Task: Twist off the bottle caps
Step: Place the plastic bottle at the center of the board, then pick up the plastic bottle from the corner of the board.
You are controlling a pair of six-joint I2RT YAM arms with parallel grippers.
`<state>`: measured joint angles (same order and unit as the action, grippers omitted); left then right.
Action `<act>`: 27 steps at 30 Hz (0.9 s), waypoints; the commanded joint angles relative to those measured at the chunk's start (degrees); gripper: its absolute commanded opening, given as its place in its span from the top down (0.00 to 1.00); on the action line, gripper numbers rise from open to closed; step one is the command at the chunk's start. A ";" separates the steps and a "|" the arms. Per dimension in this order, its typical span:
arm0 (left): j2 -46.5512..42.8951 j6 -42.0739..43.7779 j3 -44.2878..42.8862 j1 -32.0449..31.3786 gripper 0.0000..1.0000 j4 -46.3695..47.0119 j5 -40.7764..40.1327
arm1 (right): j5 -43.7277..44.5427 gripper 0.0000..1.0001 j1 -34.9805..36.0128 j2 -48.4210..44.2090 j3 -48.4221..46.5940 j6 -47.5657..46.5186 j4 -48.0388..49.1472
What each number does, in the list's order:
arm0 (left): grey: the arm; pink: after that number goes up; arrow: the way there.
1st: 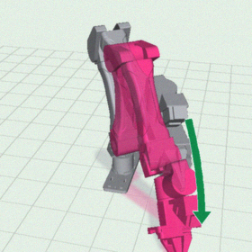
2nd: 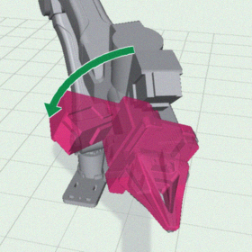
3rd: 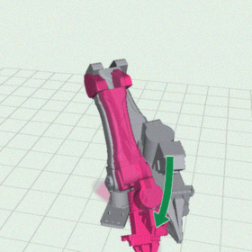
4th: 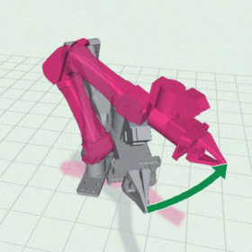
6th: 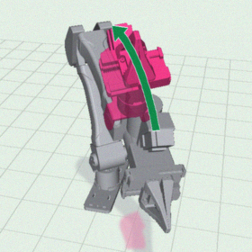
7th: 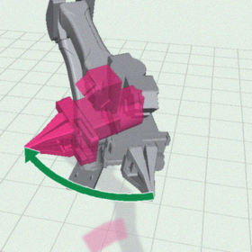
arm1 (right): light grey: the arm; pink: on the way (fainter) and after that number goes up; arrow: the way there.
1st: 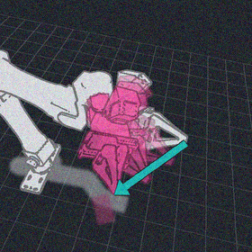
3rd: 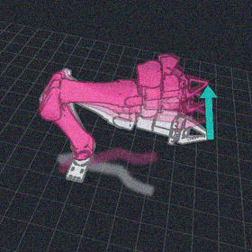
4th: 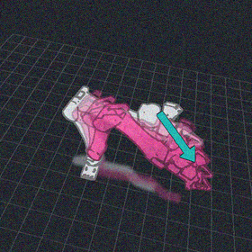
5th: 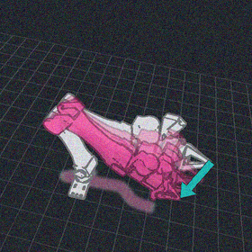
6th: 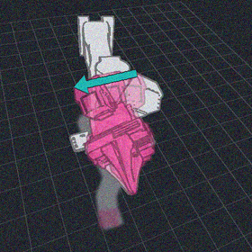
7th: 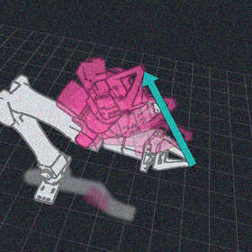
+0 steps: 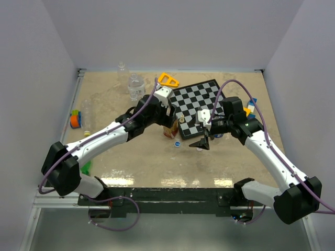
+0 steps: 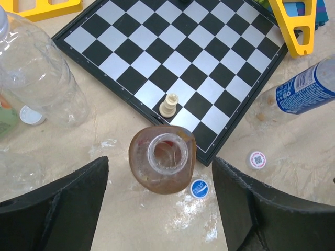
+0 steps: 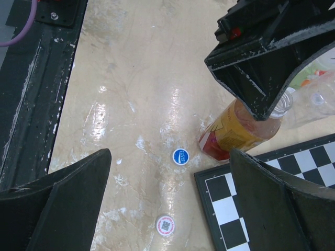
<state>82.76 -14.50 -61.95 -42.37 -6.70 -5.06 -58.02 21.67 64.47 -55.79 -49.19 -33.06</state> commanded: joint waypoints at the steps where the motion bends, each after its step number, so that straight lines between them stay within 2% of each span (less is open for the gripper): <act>1: -4.01 -0.88 -2.29 0.36 0.14 -2.61 0.75 | -0.43 0.02 -0.23 -1.10 -0.02 -0.91 -0.34; 13: -10.24 1.14 -5.37 0.36 0.10 -8.15 4.44 | 0.10 0.02 -0.49 -1.54 0.07 -1.08 -0.16; 27: -21.85 4.66 -3.62 0.36 0.07 -13.07 -0.21 | 0.01 0.02 -0.93 -1.63 0.16 -1.35 -0.34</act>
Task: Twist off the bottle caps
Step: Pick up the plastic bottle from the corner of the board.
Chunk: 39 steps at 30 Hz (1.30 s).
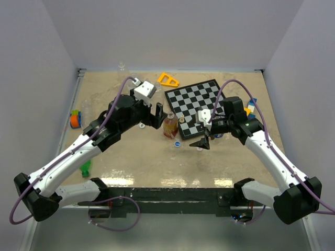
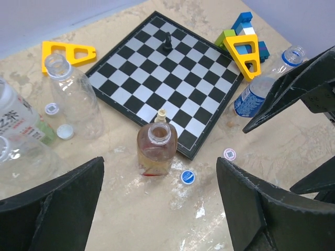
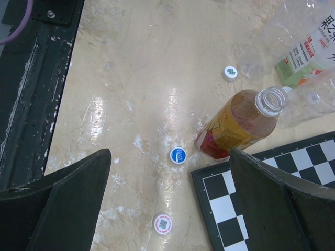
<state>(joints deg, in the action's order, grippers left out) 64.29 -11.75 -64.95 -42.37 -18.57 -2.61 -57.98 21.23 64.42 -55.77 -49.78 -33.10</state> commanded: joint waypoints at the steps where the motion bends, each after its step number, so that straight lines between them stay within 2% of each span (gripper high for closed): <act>1: -4.25 2.08 -0.36 0.36 0.07 -1.73 -3.44 | -0.03 0.02 -0.49 -1.76 0.13 -0.76 -0.30; 12: -13.92 2.96 4.30 0.36 0.00 -4.99 -11.70 | 0.06 0.02 -0.58 -1.76 0.13 -0.93 -0.38; 25: -22.89 1.11 14.93 0.71 0.00 -6.31 -25.42 | 0.14 0.02 -0.75 -1.93 0.22 -1.02 -0.38; 32: -22.37 0.94 17.39 3.25 0.00 -5.78 -25.43 | 0.14 0.02 -0.67 -2.28 0.31 -1.11 -0.38; 39: -21.40 1.11 20.56 12.91 0.00 -2.62 -17.18 | 0.32 0.02 -0.67 -2.72 0.48 -1.20 -0.38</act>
<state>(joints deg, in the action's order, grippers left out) 42.44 -10.13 -45.95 -34.39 -24.69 -24.51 -57.93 20.82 63.57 -55.72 -50.22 -33.21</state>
